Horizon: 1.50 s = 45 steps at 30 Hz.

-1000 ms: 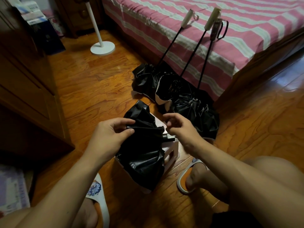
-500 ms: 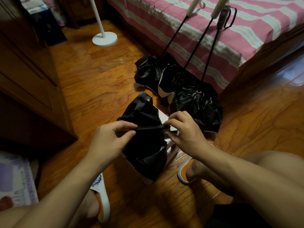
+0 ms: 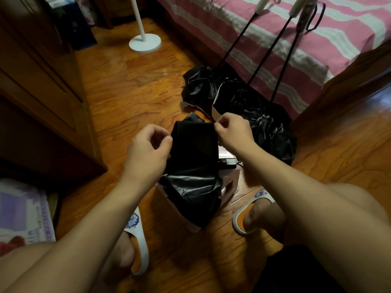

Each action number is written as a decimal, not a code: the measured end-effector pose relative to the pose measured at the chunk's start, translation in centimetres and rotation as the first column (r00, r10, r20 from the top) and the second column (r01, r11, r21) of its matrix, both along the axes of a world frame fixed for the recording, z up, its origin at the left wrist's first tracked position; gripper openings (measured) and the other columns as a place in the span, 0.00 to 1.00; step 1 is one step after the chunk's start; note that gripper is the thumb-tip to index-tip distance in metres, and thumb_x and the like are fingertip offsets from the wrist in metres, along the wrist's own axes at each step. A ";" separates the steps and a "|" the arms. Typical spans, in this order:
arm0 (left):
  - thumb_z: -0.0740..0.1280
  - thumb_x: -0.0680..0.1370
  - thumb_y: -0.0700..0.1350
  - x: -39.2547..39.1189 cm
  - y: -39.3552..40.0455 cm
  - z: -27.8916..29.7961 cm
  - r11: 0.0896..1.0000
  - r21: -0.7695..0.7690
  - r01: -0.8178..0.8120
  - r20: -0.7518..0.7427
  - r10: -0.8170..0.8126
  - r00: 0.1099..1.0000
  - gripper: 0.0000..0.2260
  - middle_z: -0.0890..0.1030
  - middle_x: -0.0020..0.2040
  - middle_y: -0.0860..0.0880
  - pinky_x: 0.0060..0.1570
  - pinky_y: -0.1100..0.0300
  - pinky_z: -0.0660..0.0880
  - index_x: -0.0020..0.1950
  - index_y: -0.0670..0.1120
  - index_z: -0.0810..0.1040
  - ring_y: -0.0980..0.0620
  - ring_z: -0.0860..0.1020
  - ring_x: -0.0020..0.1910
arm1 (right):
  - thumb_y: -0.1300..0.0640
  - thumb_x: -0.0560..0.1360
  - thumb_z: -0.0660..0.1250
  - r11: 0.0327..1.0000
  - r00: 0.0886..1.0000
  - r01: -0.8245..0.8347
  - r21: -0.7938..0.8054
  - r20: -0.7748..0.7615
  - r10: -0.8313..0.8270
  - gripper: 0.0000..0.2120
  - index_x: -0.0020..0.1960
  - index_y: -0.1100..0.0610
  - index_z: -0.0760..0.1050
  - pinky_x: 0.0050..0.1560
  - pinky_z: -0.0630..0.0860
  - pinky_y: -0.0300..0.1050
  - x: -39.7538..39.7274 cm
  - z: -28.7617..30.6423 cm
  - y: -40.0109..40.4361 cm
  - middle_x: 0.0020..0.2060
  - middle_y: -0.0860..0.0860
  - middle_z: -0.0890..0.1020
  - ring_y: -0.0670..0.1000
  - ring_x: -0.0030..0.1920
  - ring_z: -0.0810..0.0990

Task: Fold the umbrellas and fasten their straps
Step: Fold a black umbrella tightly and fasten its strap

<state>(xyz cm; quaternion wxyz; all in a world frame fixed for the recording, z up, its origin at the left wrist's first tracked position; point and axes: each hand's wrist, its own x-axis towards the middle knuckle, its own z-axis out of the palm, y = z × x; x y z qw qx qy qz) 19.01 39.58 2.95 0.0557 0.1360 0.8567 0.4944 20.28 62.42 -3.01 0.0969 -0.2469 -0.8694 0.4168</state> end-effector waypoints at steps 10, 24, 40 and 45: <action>0.62 0.84 0.40 -3.6 0.8 -3.4 0.722 -0.489 0.489 0.249 -0.422 0.872 0.25 0.63 0.80 0.52 0.74 0.61 0.56 0.80 0.54 0.64 0.51 0.60 0.79 | 0.62 0.77 0.66 0.935 0.986 0.003 -0.355 0.155 0.056 0.20 0.67 0.51 0.72 0.57 0.79 0.47 -2.0 -0.7 -0.2 0.57 0.52 0.80 0.52 0.56 0.79; 0.62 0.84 0.51 -2.6 0.2 -3.6 0.746 -0.601 0.286 0.171 -0.230 0.958 0.18 0.69 0.62 0.49 0.66 0.50 0.66 0.74 0.60 0.72 0.45 0.66 0.68 | 0.60 0.76 0.70 0.852 0.825 -0.511 0.114 0.345 0.449 0.17 0.63 0.48 0.79 0.56 0.73 0.39 10.2 -3.3 -0.7 0.59 0.45 0.79 0.47 0.61 0.75; 0.71 0.79 0.51 3.0 0.7 -3.4 1.000 -0.022 0.023 0.536 -0.008 0.844 0.29 0.77 0.62 0.51 0.57 0.51 0.79 0.78 0.56 0.63 0.52 0.79 0.56 | 0.60 0.75 0.74 0.924 0.902 -0.342 -0.174 0.215 0.374 0.22 0.67 0.49 0.75 0.59 0.80 0.48 6.4 -3.8 -2.0 0.60 0.49 0.76 0.50 0.60 0.78; 0.69 0.81 0.40 3.1 1.4 -2.9 1.000 0.011 -0.010 0.389 0.005 0.921 0.16 0.85 0.44 0.49 0.52 0.50 0.82 0.67 0.54 0.76 0.50 0.84 0.43 | 0.54 0.76 0.74 0.936 0.915 -0.333 -0.112 0.201 0.349 0.09 0.45 0.44 0.74 0.47 0.79 0.46 6.4 -3.1 -2.6 0.48 0.46 0.77 0.47 0.47 0.78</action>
